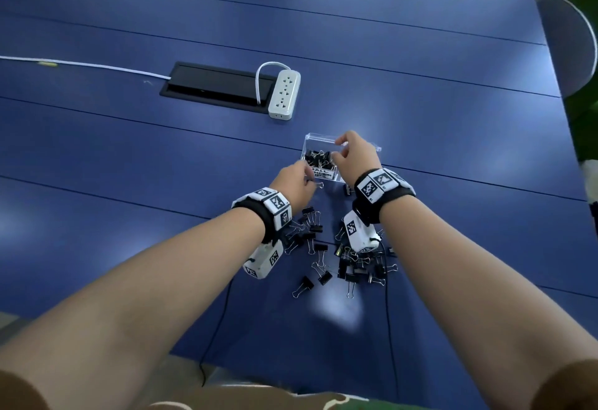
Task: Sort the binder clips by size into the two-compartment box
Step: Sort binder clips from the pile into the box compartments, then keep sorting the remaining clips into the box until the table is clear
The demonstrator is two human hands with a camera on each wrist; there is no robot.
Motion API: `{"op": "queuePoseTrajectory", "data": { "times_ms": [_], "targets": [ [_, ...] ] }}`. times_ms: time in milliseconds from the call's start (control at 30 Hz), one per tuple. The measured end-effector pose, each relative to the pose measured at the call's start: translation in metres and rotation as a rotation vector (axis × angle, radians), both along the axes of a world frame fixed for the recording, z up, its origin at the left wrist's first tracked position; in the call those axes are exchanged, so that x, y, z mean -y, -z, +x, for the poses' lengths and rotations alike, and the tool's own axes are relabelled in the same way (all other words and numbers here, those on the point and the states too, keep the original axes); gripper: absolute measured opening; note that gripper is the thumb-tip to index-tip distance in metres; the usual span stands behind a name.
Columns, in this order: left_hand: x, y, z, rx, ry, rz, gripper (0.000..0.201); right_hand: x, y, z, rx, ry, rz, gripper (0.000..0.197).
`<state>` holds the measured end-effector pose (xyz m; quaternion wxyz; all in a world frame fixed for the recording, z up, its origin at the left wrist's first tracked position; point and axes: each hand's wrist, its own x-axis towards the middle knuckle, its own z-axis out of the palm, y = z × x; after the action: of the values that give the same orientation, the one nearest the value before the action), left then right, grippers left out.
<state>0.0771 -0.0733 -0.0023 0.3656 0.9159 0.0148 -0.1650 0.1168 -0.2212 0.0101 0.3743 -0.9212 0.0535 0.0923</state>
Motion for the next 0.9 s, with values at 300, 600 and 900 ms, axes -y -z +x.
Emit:
{"op": "queuePoseTrajectory", "data": {
  "times_ms": [300, 600, 900],
  "targets": [
    [0.015, -0.014, 0.049, 0.120, 0.078, 0.093, 0.014, 0.089, 0.031, -0.082, -0.096, 0.288, -0.053, 0.015],
    [0.056, 0.012, -0.006, 0.119, 0.351, 0.150, 0.020, 0.093, 0.060, -0.140, -0.238, 0.125, -0.086, 0.023],
    [0.061, 0.040, -0.055, 0.028, 0.602, 0.260, 0.023, 0.105, 0.053, -0.142, -0.261, 0.136, -0.103, 0.019]
  ]
}}
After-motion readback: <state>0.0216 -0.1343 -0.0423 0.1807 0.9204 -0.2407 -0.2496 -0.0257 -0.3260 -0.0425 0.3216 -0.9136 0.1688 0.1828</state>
